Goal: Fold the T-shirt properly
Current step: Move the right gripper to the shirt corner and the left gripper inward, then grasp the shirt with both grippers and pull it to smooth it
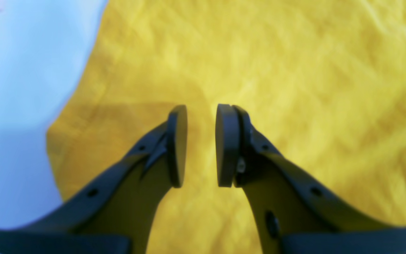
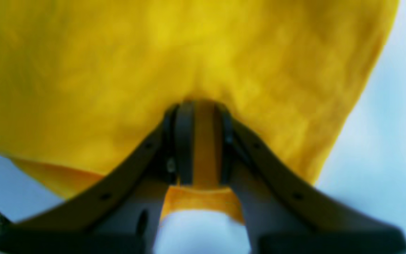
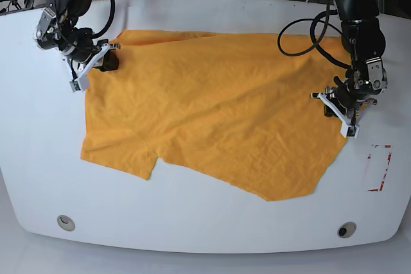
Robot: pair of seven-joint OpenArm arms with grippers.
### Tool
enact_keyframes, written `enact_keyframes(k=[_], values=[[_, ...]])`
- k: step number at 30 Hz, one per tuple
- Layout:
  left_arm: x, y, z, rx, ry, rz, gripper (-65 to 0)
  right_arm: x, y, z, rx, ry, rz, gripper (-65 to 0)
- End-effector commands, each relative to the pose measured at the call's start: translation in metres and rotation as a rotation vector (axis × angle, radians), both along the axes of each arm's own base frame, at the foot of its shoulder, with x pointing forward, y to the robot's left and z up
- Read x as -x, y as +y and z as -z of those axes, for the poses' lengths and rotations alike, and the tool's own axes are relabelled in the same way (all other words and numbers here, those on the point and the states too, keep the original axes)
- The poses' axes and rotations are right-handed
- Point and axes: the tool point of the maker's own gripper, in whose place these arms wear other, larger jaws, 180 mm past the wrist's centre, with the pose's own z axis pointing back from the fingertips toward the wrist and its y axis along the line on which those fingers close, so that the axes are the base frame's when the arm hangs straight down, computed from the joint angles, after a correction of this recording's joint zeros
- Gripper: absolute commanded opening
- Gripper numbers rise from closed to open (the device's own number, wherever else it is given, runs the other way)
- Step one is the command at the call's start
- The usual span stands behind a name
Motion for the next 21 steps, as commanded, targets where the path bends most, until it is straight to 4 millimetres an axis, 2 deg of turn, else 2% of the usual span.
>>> enact_keyframes(k=[1, 3, 5, 8, 16, 21], values=[[-0.007, 0.014, -0.018, -0.031, -0.048, -0.013, -53.1, -0.018, -0.019, 0.000, 0.029, 0.005, 0.006, -55.3], [0.004, 0.015, -0.012, -0.039, -0.016, -0.012, -53.1, -0.019, -0.025, 0.009, 0.026, 0.039, 0.007, -55.0], [0.012, 0.013, -0.010, -0.046, 0.006, -0.006, -53.1, -0.038, -0.030, 0.004, 0.035, 0.020, -0.012, -54.9], [0.026, 0.003, -0.002, -0.034, 0.037, 0.003, -53.1, -0.056, -0.035, 0.007, 0.041, 0.034, -0.049, -54.9], [0.072, -0.022, 0.024, 0.005, 0.111, 0.016, -53.1, -0.118, -0.029, 0.004, 0.044, 0.020, -0.136, -54.9], [0.105, -0.026, 0.031, 0.033, 0.157, -0.033, -53.1, -0.148, -0.021, -0.002, 0.032, -0.014, -0.152, -54.7]])
